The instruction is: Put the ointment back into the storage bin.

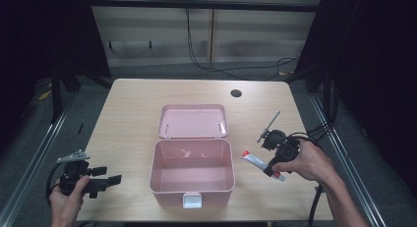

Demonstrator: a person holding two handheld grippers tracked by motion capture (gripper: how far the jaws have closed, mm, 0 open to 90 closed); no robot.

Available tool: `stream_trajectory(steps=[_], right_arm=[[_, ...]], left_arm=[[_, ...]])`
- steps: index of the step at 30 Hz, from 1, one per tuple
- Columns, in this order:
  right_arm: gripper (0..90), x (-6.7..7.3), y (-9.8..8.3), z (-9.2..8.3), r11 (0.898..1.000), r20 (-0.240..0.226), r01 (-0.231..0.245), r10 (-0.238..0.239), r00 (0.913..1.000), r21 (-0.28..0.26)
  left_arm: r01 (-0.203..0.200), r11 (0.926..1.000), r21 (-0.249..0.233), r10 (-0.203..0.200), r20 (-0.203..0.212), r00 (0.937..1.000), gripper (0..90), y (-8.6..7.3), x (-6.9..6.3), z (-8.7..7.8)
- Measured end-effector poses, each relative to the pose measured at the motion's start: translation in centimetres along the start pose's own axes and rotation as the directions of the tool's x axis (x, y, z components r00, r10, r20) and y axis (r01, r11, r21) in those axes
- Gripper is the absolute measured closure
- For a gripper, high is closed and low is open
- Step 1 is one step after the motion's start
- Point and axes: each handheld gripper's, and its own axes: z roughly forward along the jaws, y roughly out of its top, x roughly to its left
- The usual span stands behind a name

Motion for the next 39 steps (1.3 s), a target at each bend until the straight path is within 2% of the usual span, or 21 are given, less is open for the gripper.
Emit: stream_trajectory(steps=[2,6,7,8,11,22,23,39], right_arm=[[71.7,0.0,-0.1,-0.4,1.000,0.014,0.013,-0.013,0.9998,-0.003],[71.7,0.2,-0.3,-1.3,0.999,0.008,0.021,-0.021,0.9998,-0.032],[71.7,0.3,-0.3,-1.6,1.000,0.009,0.015,-0.015,0.9998,-0.026],[71.7,0.3,-0.4,-1.9,0.999,0.022,0.007,-0.006,0.9997,-0.045],[71.7,0.3,-0.4,-2.7,0.998,0.018,-0.002,0.003,0.9998,-0.067],[71.8,1.1,0.1,-4.9,0.994,0.037,0.043,-0.039,0.9985,-0.105],[71.8,1.2,0.2,-5.0,0.993,0.046,0.062,-0.058,0.9972,-0.103],[71.8,3.1,3.1,-5.5,0.982,0.031,0.139,-0.136,0.9903,-0.127]], left_arm=[[0.000,1.0000,0.000,0.000,0.000,1.0000,19.2,0.0,0.0,0.0],[0.002,1.0000,0.000,-0.002,-0.003,1.0000,19.2,0.0,-0.1,0.0],[0.002,1.0000,0.000,-0.002,0.000,1.0000,19.2,0.0,-0.1,0.0],[0.001,1.0000,0.000,-0.001,0.000,1.0000,19.2,0.0,-0.1,0.0],[0.001,1.0000,0.000,-0.001,-0.001,1.0000,19.2,0.0,0.0,0.0],[0.001,1.0000,-0.002,-0.001,0.002,1.0000,19.2,0.0,0.0,0.0],[0.006,1.0000,-0.005,-0.006,0.002,1.0000,19.2,0.0,0.0,0.0],[0.007,1.0000,-0.007,-0.007,-0.001,1.0000,19.2,0.0,0.0,0.0]])
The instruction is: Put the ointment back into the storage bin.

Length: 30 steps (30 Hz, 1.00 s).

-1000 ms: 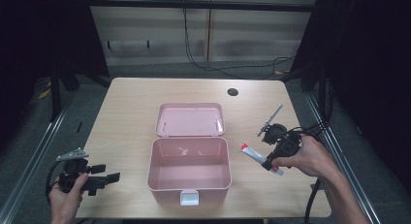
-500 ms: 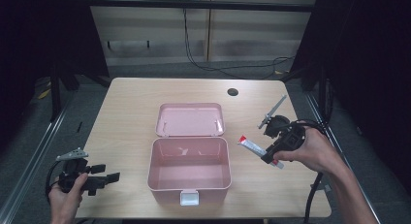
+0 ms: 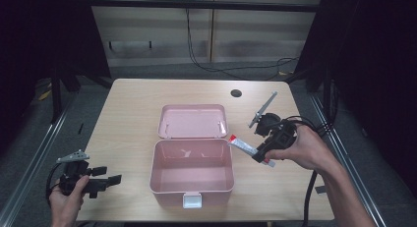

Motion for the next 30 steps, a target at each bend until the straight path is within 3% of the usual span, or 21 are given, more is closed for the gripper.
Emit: stream_trajectory(steps=[12,20,30], right_arm=[[71.8,1.4,2.9,1.0,0.997,-0.021,0.075,-0.074,0.9970,0.019],[71.8,2.1,4.7,1.5,0.995,-0.037,0.095,-0.094,0.9949,0.016],[71.8,3.3,6.8,2.9,0.987,-0.078,0.151,-0.147,0.9861,0.056]], left_arm=[[-0.009,0.9999,0.006,0.009,-0.001,1.0000,19.2,0.1,0.0,0.0],[-0.010,0.9999,0.006,0.010,-0.002,1.0000,19.2,0.0,0.0,0.0],[-0.011,0.9999,0.006,0.011,0.000,0.9999,19.2,0.1,0.0,0.0]])
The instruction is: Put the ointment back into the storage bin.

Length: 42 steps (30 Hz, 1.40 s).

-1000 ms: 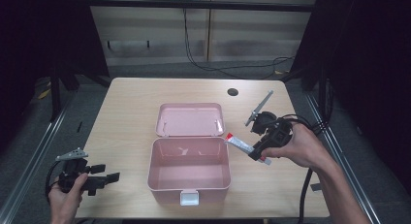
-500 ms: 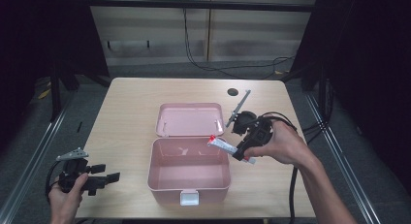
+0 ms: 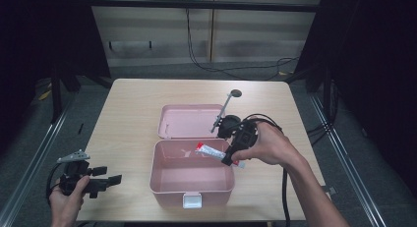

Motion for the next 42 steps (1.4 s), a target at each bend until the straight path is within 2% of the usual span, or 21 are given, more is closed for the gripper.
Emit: stream_trajectory(steps=[4,14,27,34,42], right_arm=[[71.8,0.3,1.0,0.5,1.000,-0.006,0.022,-0.022,0.9998,0.005],[71.8,0.9,2.9,2.7,0.996,-0.035,0.073,-0.071,0.9969,0.060],[71.8,1.4,4.4,5.7,0.988,-0.095,0.126,-0.117,0.9886,0.089],[71.8,1.9,4.8,7.3,0.981,-0.114,0.153,-0.139,0.9837,0.120],[71.7,2.2,5.2,9.0,0.977,-0.135,0.172,-0.155,0.9786,0.126]], left_arm=[[0.003,1.0000,-0.001,-0.003,0.001,1.0000,19.2,0.0,0.0,0.0],[0.002,1.0000,-0.003,-0.002,0.001,1.0000,19.2,0.0,0.0,0.0],[0.008,1.0000,-0.001,-0.008,-0.001,1.0000,19.0,0.0,0.0,0.0],[0.013,0.9999,-0.004,-0.013,0.000,0.9999,19.0,-0.1,0.0,0.0],[0.006,1.0000,0.001,-0.006,-0.002,1.0000,19.0,-0.1,0.0,0.0]])
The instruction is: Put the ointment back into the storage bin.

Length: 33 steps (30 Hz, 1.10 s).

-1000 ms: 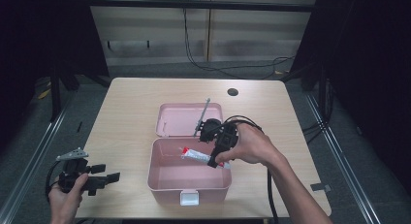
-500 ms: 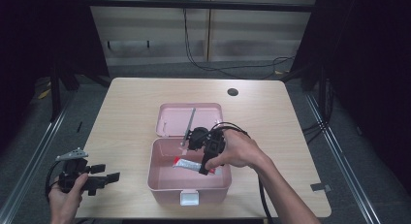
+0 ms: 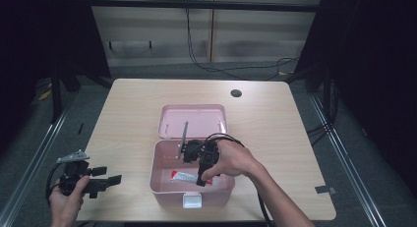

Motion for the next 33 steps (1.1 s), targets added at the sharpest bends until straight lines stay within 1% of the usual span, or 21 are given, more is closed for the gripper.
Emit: stream_trajectory(steps=[1,3,4,6,8,9,11,12,15,18,20,26,27,28,30,32,33], right_arm=[[71.7,-0.1,0.1,0.2,1.000,-0.004,0.001,-0.001,1.0000,0.006],[71.7,-0.1,0.3,0.6,1.000,-0.006,-0.001,0.001,1.0000,0.000],[71.7,-0.2,0.4,0.8,1.000,-0.011,0.009,-0.009,0.9999,0.006],[71.7,-0.1,0.6,1.3,1.000,-0.019,0.010,-0.010,0.9998,0.018],[71.7,-0.1,0.8,1.5,0.999,-0.021,0.021,-0.021,0.9996,0.033],[71.7,-0.1,0.8,1.7,0.999,-0.024,0.028,-0.027,0.9994,0.029],[71.7,-0.1,0.9,1.9,0.998,-0.032,0.034,-0.033,0.9989,0.043],[71.7,0.0,0.9,2.0,0.999,-0.032,0.031,-0.030,0.9991,0.044],[71.7,0.0,0.9,2.3,0.998,-0.038,0.044,-0.042,0.9984,0.043],[71.7,-0.1,0.9,2.6,0.996,-0.053,0.080,-0.077,0.9956,0.044],[71.7,0.0,1.0,2.8,0.996,-0.051,0.078,-0.075,0.9959,0.053],[71.7,-0.1,1.1,3.3,0.993,-0.062,0.097,-0.093,0.9937,0.069],[71.7,-0.1,1.1,3.5,0.993,-0.064,0.102,-0.098,0.9931,0.067],[71.7,0.0,1.2,3.5,0.990,-0.060,0.115,-0.110,0.9921,0.077],[71.7,0.0,1.2,3.7,0.990,-0.065,0.124,-0.120,0.9907,0.069],[71.7,-0.1,1.3,3.8,0.989,-0.063,0.127,-0.122,0.9906,0.081],[71.7,-0.2,1.3,3.9,0.989,-0.065,0.129,-0.124,0.9901,0.072]], left_arm=[[0.001,1.0000,0.000,-0.001,0.001,1.0000,19.0,0.0,0.0,0.0],[0.000,1.0000,-0.001,0.000,0.003,1.0000,19.0,0.0,0.0,0.0],[0.000,1.0000,-0.001,0.000,0.002,1.0000,19.0,0.0,0.0,0.0],[0.000,1.0000,0.000,0.000,0.003,1.0000,19.0,0.0,0.0,0.0],[-0.001,1.0000,0.000,0.001,0.003,1.0000,19.0,0.0,0.0,0.0],[-0.001,1.0000,0.000,0.001,0.003,1.0000,19.0,0.0,0.0,0.0],[-0.001,1.0000,0.000,0.001,0.003,1.0000,19.0,0.0,0.0,0.0],[-0.001,1.0000,0.001,0.001,0.005,1.0000,19.0,0.0,0.0,0.0],[-0.001,1.0000,0.001,0.001,0.005,1.0000,19.0,0.0,0.0,0.0],[-0.001,1.0000,0.002,0.001,0.005,1.0000,19.0,0.0,0.0,0.0],[-0.001,1.0000,0.002,0.001,0.004,1.0000,19.0,0.0,0.0,0.0],[-0.002,1.0000,0.002,0.002,0.005,1.0000,19.0,0.0,0.0,0.0],[-0.002,1.0000,0.002,0.002,0.006,1.0000,19.0,0.0,0.0,0.0],[-0.002,1.0000,0.002,0.002,0.006,1.0000,19.0,0.0,0.0,0.0],[-0.002,1.0000,0.002,0.002,0.006,1.0000,19.0,0.0,0.0,0.0],[-0.002,1.0000,0.000,0.002,0.004,1.0000,19.0,0.0,0.0,0.0],[-0.001,1.0000,0.000,0.001,0.004,1.0000,19.0,0.0,0.0,0.0]])
